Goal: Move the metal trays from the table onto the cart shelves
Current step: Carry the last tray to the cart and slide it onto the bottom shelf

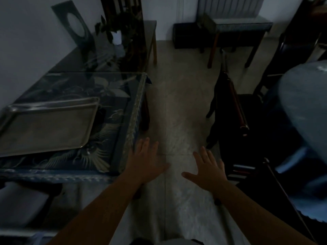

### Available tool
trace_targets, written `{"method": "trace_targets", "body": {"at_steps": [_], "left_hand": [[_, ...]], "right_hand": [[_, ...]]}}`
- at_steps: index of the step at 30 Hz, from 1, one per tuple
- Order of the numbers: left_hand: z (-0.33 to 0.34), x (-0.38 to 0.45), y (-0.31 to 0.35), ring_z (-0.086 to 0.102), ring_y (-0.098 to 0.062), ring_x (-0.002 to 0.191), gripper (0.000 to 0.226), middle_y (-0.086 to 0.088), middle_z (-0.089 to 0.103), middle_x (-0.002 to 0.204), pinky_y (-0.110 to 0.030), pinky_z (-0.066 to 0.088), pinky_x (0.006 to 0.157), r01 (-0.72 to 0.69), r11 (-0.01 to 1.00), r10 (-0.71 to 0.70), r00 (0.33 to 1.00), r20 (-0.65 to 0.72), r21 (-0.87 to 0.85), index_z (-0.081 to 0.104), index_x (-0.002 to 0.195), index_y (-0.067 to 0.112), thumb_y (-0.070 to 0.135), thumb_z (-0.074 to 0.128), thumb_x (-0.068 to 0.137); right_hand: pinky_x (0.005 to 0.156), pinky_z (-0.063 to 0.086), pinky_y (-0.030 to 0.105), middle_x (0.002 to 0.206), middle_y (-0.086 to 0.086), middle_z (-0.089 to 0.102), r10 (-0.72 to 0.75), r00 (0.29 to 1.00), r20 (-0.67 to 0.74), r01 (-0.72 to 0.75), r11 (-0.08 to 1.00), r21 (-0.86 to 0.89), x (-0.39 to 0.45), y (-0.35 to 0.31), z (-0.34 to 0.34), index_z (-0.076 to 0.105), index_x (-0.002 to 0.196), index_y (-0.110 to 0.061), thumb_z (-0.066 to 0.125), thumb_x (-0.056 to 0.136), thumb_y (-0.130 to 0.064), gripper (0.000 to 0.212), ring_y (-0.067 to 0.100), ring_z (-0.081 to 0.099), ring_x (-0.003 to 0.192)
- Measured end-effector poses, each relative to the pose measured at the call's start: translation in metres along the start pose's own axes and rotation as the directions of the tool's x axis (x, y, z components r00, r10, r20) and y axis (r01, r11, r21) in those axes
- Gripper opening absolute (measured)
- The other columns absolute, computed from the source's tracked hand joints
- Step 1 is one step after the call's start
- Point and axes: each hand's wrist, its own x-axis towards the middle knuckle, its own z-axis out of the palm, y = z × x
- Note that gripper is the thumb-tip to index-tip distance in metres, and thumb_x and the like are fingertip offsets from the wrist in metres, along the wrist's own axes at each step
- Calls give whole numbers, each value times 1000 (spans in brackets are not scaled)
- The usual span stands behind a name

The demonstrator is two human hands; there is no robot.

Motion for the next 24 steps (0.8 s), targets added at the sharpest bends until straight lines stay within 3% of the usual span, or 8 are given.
{"method": "trace_targets", "body": {"at_steps": [4, 11, 15, 19, 24], "left_hand": [[-3, 55, 13, -12, -26, 152, 120, -5, -12, 167, -58, 1, 119, -11, 1000, 12, 999, 50, -8, 0, 158, 30, 96, 9, 59], [-10, 194, 8, -10, -26, 152, 123, -5, -11, 167, -57, 3, 119, -71, 997, 73, 996, 57, -42, -1, 159, 30, 101, 5, 58], [-26, 288, 2, -14, -27, 152, 116, -7, -14, 167, -60, 2, 120, -104, 994, 107, 989, 98, -38, -2, 159, 29, 97, 17, 66], [-52, 366, 0, -12, -26, 152, 124, -7, -10, 167, -59, 10, 119, -116, 992, 121, 987, 108, -52, 8, 158, 29, 97, 11, 55], [-69, 445, -2, -6, -26, 153, 126, -7, -5, 168, -60, 6, 120, -81, 996, 84, 992, 91, -43, 10, 158, 28, 100, 10, 55]], "right_hand": [[115, 3, 60, 160, 0, -17, 0, 999, 40, 0, 1000, -2, 49, 16, -24, -1, 150, -32, 21, 60, -96, 113, 23, -13, 147], [115, 1, 59, 160, 0, -14, 28, 1000, -7, -28, 999, 19, 176, 36, -42, 5, 149, -31, 15, 55, -98, 116, 23, -11, 147], [113, -1, 58, 160, -3, -14, 101, 995, -14, -101, 995, 12, 252, 48, -54, 6, 148, -35, 11, 48, -100, 119, 22, -11, 147], [113, -2, 57, 160, -7, -15, 169, 986, -8, -169, 985, 34, 323, 56, -74, 7, 147, -40, 10, 44, -102, 121, 19, -13, 146], [112, 1, 57, 160, -7, -12, 167, 986, 14, -167, 986, 13, 410, 60, -90, 11, 146, -39, 17, 50, -99, 113, 18, -10, 147]]}}
